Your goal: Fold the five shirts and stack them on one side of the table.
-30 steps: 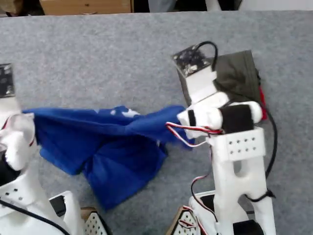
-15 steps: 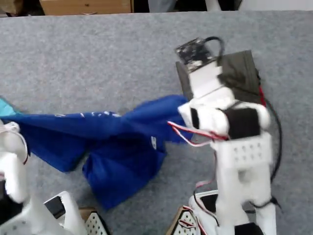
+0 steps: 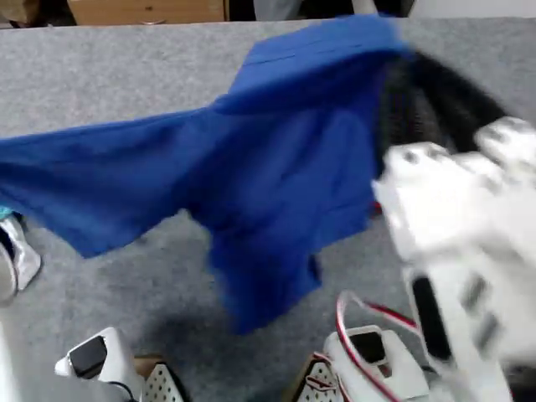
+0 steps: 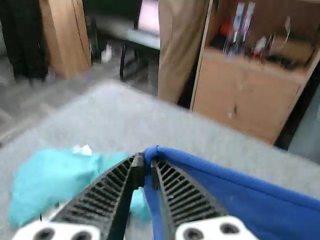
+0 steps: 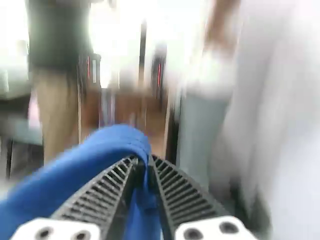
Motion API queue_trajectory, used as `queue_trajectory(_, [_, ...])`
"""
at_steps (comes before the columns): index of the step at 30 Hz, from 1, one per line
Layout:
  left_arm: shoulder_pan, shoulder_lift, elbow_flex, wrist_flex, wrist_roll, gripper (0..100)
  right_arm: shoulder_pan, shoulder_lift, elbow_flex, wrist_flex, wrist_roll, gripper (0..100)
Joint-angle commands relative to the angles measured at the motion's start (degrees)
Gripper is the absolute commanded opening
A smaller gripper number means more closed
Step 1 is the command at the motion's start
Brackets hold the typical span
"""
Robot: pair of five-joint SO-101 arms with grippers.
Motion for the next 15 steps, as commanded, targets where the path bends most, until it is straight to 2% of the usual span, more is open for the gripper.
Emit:
queue_trajectory(1, [-1.01, 1.58, -15.69, 1.05, 0.35, 3, 3.43, 0.13, -7.08, -8.26, -0.44, 1.2])
queue_trajectory(4, [-1.01, -1.41, -19.74, 1.05, 0.26, 3, 7.3, 0.13, -9.45, -11.52, -0.44, 1.2])
queue_trajectory(9, [-1.01, -8.79, -18.77, 1.05, 0.18, 3, 9.49, -0.13, -11.03, -9.32, -0.26, 1.2])
queue_trajectory(12, [-1.01, -13.89, -13.23, 1.05, 0.18, 3, 9.32, 0.4, -9.63, -5.27, 1.32, 1.2])
queue_trajectory(15, [-0.92, -19.08, -2.33, 1.05, 0.18, 3, 9.23, 1.36, -3.82, -3.16, 3.16, 1.2])
